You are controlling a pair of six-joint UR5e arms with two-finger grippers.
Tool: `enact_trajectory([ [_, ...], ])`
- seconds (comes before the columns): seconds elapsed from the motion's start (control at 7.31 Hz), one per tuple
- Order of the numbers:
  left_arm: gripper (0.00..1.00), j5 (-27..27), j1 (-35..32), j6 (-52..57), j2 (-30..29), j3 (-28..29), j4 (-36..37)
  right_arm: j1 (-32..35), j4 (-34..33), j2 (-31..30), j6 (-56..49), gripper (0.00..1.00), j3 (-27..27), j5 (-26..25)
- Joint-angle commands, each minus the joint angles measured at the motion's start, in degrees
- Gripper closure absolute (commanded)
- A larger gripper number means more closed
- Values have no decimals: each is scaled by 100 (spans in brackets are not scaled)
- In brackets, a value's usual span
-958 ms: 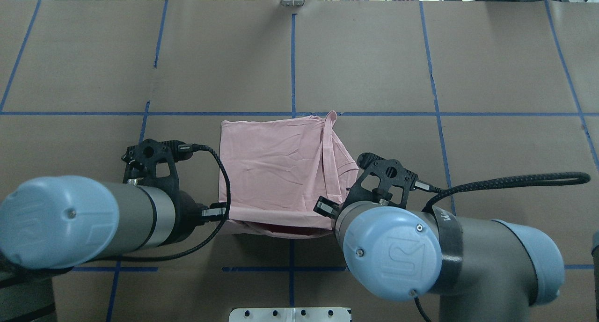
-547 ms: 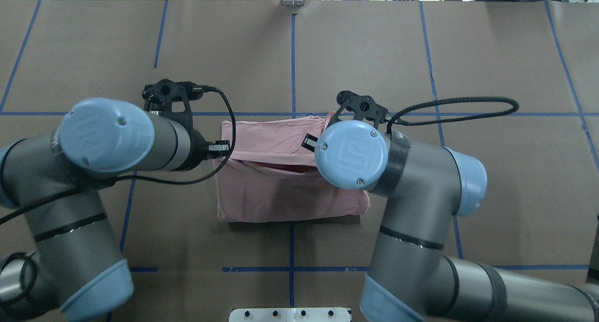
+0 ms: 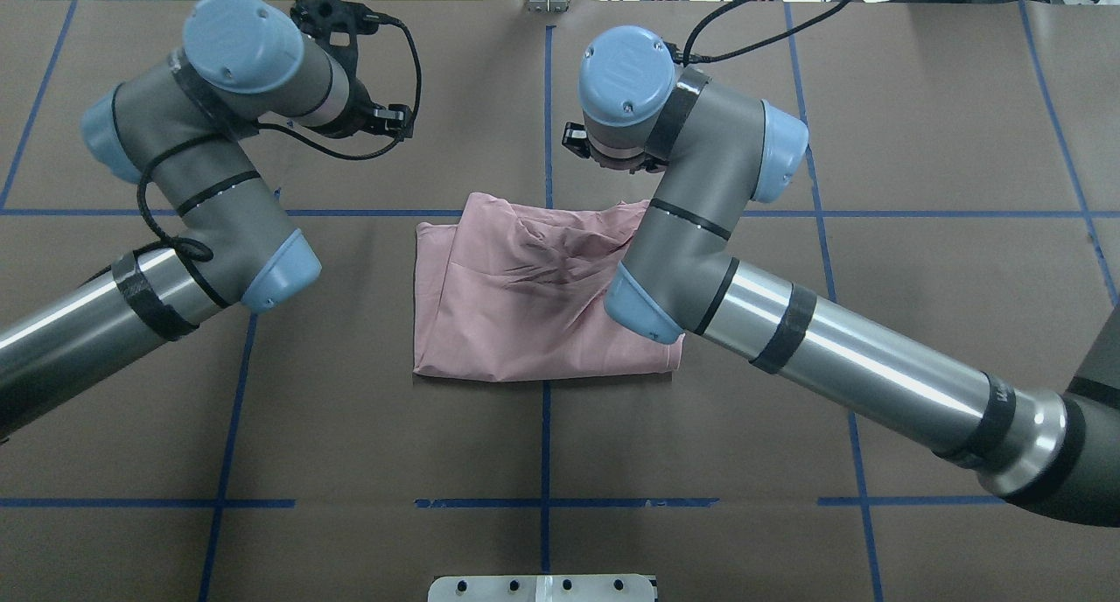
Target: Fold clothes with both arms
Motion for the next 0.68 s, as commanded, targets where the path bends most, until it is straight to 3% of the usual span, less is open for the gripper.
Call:
enact_trajectory([
  [0.0,0,-249,-174,262,11,64,-208,284,261,120,-297,0,-256,466],
  [0.27,0,-504,-192,271,457,-680,-147,679,217,-19,-727,0,50,1211],
  [0.41,0,-513,-201,419,730,-1224,193,872,86,-351,-1042,0,470,1484],
  [0.55,0,-522,-340,951,785,-1743,814,1153,-481,-781,-1750,0,1187,1774],
])
